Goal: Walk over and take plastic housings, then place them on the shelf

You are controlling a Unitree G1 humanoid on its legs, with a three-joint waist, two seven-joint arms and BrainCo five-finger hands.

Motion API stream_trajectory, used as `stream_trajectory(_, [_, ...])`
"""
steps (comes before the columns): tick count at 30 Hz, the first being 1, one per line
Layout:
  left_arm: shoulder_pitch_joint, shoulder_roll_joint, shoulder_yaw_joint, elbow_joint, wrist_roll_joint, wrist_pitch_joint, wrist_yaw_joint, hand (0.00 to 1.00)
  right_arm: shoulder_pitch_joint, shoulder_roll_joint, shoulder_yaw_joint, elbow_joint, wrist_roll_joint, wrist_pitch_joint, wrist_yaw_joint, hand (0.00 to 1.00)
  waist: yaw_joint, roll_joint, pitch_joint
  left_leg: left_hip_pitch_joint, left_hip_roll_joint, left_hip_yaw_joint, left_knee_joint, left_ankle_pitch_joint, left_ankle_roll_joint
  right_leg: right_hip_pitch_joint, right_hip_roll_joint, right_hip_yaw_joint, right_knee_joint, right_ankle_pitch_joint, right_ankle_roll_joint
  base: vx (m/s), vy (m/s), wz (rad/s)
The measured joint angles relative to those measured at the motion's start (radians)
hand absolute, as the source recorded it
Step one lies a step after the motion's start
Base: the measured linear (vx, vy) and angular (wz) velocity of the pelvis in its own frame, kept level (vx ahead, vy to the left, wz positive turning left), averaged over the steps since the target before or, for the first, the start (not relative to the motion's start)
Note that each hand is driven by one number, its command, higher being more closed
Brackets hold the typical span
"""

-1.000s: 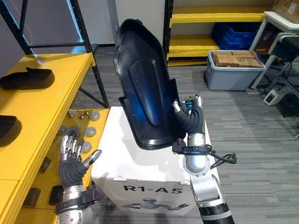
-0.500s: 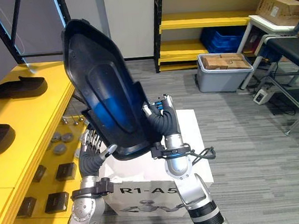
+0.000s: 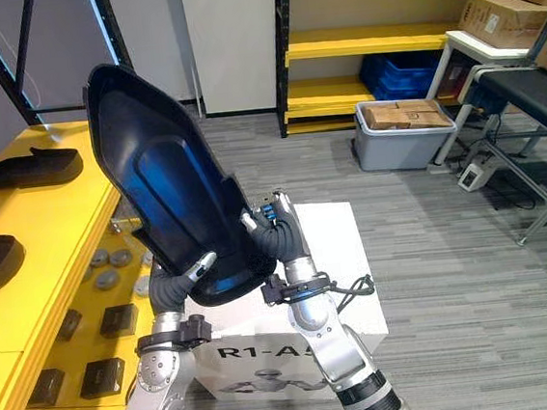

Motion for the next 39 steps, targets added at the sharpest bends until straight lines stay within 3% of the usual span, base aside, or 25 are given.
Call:
stream_trajectory(6, [-0.001, 0.007, 0.055, 0.009, 0.000, 0.006, 0.007, 1.00, 0.039, -0.012, 0.046, 0.003, 0.016, -0.025, 0.018, 1.00, -0.007, -0.001, -0.004, 0.006, 0.000, 0.001, -0.003, 0.000, 0.000, 0.004, -0.001, 0.000, -0.001, 0.001, 0.001, 0.00, 0.000, 0.00])
stream_trajectory(7, [-0.001, 0.011, 0.060, 0.019, 0.000, 0.006, 0.007, 1.00, 0.040, -0.021, 0.054, 0.007, 0.015, -0.025, 0.021, 0.00, -0.008, 0.000, -0.009, 0.005, -0.001, 0.000, -0.003, 0.000, 0.000, 0.004, -0.001, 0.000, -0.001, 0.001, 0.001, 0.00, 0.000, 0.00])
stream_trajectory(19, [0.000, 0.014, 0.070, 0.037, 0.037, 0.034, -0.008, 1.00, 0.093, -0.040, 0.029, 0.034, 0.014, -0.044, 0.052, 0.00, -0.015, -0.001, -0.022, 0.007, 0.000, 0.001, -0.005, 0.000, 0.000, 0.006, -0.001, 0.000, -0.002, 0.001, 0.001, 0.00, 0.000, 0.00])
stream_trajectory(26, [0.026, -0.015, 0.085, -0.049, 0.154, 0.034, -0.056, 1.00, 0.172, -0.057, -0.099, -0.143, 0.076, -0.068, 0.120, 0.00, -0.022, -0.001, -0.022, 0.011, 0.000, 0.003, -0.007, 0.000, 0.000, 0.007, -0.001, 0.003, -0.001, 0.001, 0.001, 0.00, 0.000, 0.00])
stream_trajectory(29, [0.063, -0.030, 0.145, -0.051, 0.172, 0.032, -0.064, 1.00, 0.193, -0.031, -0.334, -0.226, 0.225, -0.084, 0.121, 0.00, -0.027, -0.001, -0.022, 0.012, 0.000, 0.005, -0.007, -0.002, 0.001, 0.007, 0.000, 0.005, 0.000, 0.000, 0.002, 0.00, 0.000, 0.00])
stream_trajectory(31, [0.122, -0.030, 0.214, -0.051, 0.171, 0.035, -0.064, 1.00, 0.214, -0.034, -0.561, -0.249, 0.355, -0.107, 0.119, 0.00, -0.034, -0.001, -0.022, 0.012, 0.001, 0.007, -0.007, -0.007, 0.000, 0.005, 0.000, 0.006, -0.001, -0.001, 0.003, 0.00, 0.000, -0.03])
stream_trajectory(35, [0.172, -0.029, 0.278, -0.063, 0.171, 0.035, -0.065, 1.00, 0.284, -0.039, -0.734, -0.244, 0.498, -0.121, 0.122, 0.00, -0.048, 0.000, -0.022, 0.000, 0.001, 0.010, -0.007, -0.010, 0.000, -0.007, 0.001, 0.008, -0.002, -0.002, 0.004, 0.00, 0.000, -0.02])
stream_trajectory(39, [0.209, -0.038, 0.283, -0.132, 0.174, 0.034, -0.090, 1.00, 0.357, -0.038, -0.833, -0.136, 0.518, -0.123, 0.123, 0.00, -0.051, 0.000, -0.022, -0.005, 0.001, 0.026, -0.005, -0.016, 0.001, -0.019, 0.000, 0.025, -0.002, -0.003, 0.005, 0.01, 0.006, -0.11])
